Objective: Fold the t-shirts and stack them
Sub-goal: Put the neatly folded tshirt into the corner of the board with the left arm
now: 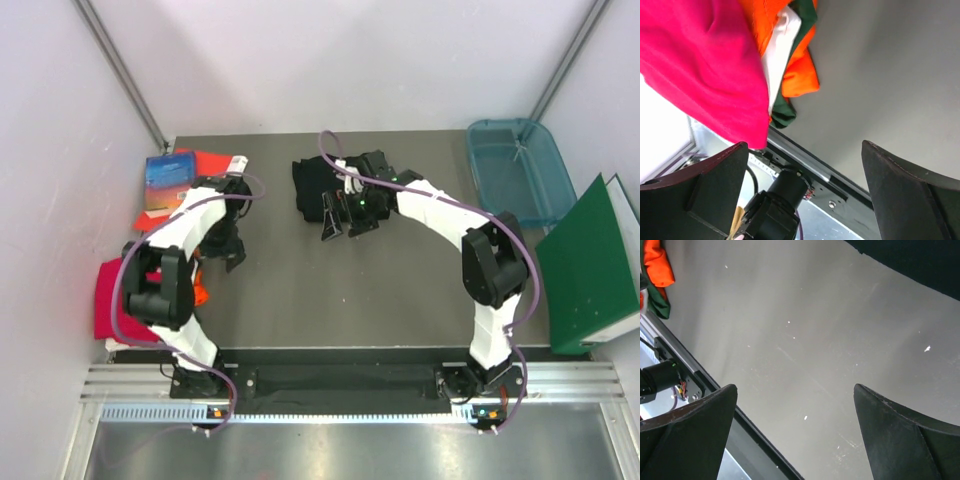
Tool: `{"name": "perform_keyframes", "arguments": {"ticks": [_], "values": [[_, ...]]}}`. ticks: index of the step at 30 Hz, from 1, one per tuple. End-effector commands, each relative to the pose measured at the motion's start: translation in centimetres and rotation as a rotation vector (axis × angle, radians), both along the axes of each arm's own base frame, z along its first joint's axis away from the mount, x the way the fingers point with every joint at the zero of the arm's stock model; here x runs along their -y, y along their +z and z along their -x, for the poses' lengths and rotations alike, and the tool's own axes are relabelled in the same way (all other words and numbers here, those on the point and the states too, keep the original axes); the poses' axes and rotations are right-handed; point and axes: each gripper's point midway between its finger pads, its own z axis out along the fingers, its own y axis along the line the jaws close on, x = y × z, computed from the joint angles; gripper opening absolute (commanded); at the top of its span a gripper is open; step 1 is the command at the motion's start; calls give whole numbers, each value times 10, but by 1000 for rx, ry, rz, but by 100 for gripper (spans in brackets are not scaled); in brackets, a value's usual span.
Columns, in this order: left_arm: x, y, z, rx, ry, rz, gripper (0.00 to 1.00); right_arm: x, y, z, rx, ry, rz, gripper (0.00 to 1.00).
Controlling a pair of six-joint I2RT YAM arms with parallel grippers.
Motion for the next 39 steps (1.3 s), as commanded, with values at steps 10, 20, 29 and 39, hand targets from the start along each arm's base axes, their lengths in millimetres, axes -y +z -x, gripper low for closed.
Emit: {"name": "perform_keyframes", "arguments": {"ticks": [10,20,29,39], "values": [[-40,-22,26,-204,70,-265,99,33,13,-8,47,-21,-23,100],[-70,-45,28,-267,130,-332,99,46,14,-19,18,-57,-63,100],[-91,-74,34,-339,179,-289,99,63,17,-30,-7,-114,-115,99],[-100,-94,40,-408,180,-260,9,75,22,-35,-5,-146,-135,100]]}}
